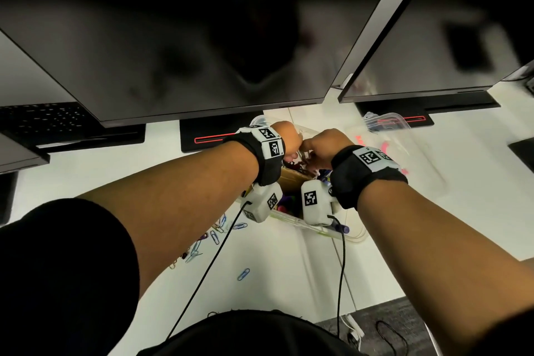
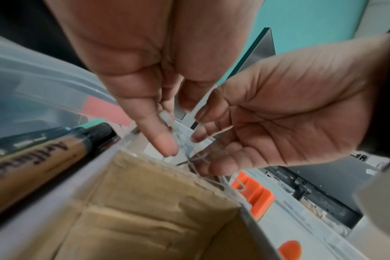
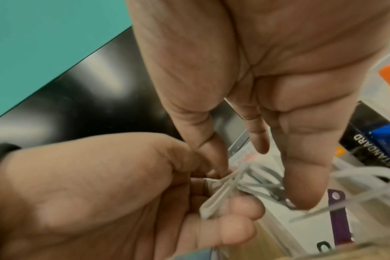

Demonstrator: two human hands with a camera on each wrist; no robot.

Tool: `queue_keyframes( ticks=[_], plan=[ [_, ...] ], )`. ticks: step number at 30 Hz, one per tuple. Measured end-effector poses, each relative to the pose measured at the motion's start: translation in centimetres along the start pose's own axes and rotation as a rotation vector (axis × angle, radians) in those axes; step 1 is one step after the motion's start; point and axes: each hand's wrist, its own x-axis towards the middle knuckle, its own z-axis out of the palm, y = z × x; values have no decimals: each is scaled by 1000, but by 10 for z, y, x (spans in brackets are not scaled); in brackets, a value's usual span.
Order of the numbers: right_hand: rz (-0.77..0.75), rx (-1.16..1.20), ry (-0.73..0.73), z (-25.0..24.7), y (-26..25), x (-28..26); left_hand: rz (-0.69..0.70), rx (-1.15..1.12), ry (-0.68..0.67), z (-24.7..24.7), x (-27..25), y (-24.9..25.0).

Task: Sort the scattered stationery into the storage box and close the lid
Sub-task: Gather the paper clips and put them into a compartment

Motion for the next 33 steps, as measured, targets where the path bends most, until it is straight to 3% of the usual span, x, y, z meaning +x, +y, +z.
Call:
queue_keyframes(
  ticks=[2,4,7,10,11,14,18,21,24,27,30,33],
  plan=[
    [43,33,74,-2,2,0,23,-108,3,-2,-1,-4],
    [-26,-227,143,-1,1,-8,48,-160,24,-3,-4,-7],
    [-117,-383,114,-1,-1,-12,26,-219,-19,-10,-19,-8],
    [-72,-79,37,1,0,-17,27,-317,-214,-25,-38,-15],
    [-85,25,73,3,0,-16,57,-298,-209,-31,-42,-20],
    [-132,143,126,13,-11,-29,180,-113,26,-53,-56,-43],
    [-378,190,55,52,-31,-56,245,44,231,-84,-76,-86],
    [-552,-17,-41,94,-41,-75,213,183,317,-103,-93,-126],
    [-675,-339,-110,137,-40,-85,149,410,286,-113,-105,-168],
    [-671,-568,-215,174,-23,-80,62,594,164,-109,-108,-207],
    [-602,-672,-287,200,-1,-64,15,685,70,-95,-105,-236],
    [-620,-688,-295,221,12,-56,47,780,99,-79,-100,-255]
  ],
)
